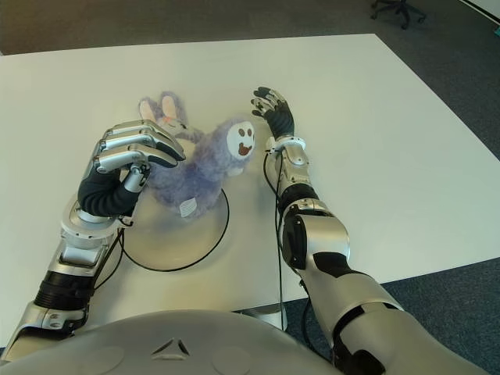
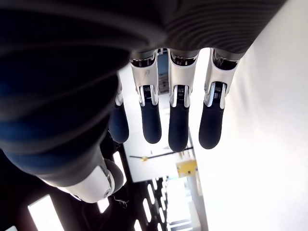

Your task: Put the doll into the plate.

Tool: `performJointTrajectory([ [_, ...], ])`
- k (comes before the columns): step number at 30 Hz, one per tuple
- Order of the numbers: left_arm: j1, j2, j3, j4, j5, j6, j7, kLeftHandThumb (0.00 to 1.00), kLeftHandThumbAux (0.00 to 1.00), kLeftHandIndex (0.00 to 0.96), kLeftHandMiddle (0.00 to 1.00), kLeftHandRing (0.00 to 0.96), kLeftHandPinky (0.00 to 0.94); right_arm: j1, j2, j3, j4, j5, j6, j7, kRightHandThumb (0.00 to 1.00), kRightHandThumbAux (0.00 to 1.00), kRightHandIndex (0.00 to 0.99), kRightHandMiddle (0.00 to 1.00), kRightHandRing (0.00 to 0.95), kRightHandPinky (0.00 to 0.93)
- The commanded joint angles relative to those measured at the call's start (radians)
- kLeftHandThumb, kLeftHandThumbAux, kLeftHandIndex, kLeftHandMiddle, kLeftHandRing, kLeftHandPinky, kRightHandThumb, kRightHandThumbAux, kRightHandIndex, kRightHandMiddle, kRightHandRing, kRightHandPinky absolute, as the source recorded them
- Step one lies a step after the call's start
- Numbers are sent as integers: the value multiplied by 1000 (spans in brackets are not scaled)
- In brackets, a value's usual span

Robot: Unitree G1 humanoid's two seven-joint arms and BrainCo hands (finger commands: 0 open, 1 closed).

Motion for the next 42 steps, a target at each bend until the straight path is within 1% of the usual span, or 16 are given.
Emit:
performJointTrajectory([
  [1, 14, 6, -33, 6, -68, 22, -35, 1000, 660, 426, 464, 445, 433, 46, 7, -1, 23, 1, 22, -2, 525, 758, 241, 243, 266, 319],
  [3, 19, 3, -36, 0, -81, 32, -42, 1000, 660, 411, 479, 448, 425, 46, 8, -1, 23, 1, 22, -3, 522, 761, 237, 238, 263, 317],
  [8, 23, -4, -28, -6, -78, 30, -50, 1000, 660, 412, 475, 450, 425, 48, 8, -2, 22, 2, 22, -2, 517, 765, 234, 232, 257, 311],
  [11, 8, -10, -12, -4, -42, 14, -49, 1000, 660, 435, 464, 449, 412, 49, 8, -2, 20, 2, 22, -1, 517, 765, 233, 226, 254, 313],
  [13, 3, -12, -6, -3, -32, 11, -49, 1000, 661, 431, 471, 446, 411, 49, 8, -1, 20, 1, 22, -2, 516, 764, 232, 225, 253, 314],
  [16, 8, -12, -11, -8, -42, 23, -54, 1000, 661, 424, 479, 442, 411, 51, 7, -1, 19, 1, 22, -2, 514, 764, 230, 224, 252, 313],
  [19, 15, -8, -27, -19, -77, 56, -64, 1000, 662, 405, 480, 447, 413, 51, 8, -1, 19, 1, 22, -3, 514, 769, 232, 227, 252, 311],
  [23, 11, -13, -25, -17, -81, 45, -65, 1000, 660, 423, 453, 450, 430, 51, 8, -2, 19, 3, 24, -1, 530, 763, 237, 230, 257, 318],
  [24, 6, -16, -14, -12, -65, 32, -60, 1000, 660, 426, 450, 450, 432, 51, 8, -3, 19, 4, 25, -1, 531, 762, 237, 230, 257, 319],
  [25, 3, -19, -6, -8, -53, 22, -56, 1000, 659, 443, 427, 451, 446, 51, 8, -3, 19, 4, 25, -1, 533, 759, 236, 229, 256, 316],
  [28, -4, -28, 19, 2, -19, -6, -47, 1000, 660, 456, 412, 450, 456, 51, 8, -3, 18, 5, 25, 0, 534, 759, 235, 228, 256, 314],
  [31, -13, -37, 57, 19, 21, -50, -36, 1000, 661, 469, 396, 440, 469, 53, 8, -3, 18, 5, 25, 0, 532, 765, 235, 228, 256, 317],
  [37, -32, -69, 113, 47, 80, -114, -16, 1000, 663, 497, 401, 409, 472, 54, 8, -3, 17, 4, 26, -2, 516, 778, 227, 218, 247, 308],
  [41, -52, -83, 130, 71, 94, -155, -6, 1000, 663, 500, 401, 402, 475, 55, 8, -2, 17, 2, 26, -4, 508, 784, 228, 216, 246, 311],
  [42, -65, -91, 142, 82, 105, -179, 0, 1000, 663, 500, 401, 401, 476, 54, 8, -2, 17, 2, 26, -5, 505, 786, 229, 215, 246, 312],
])
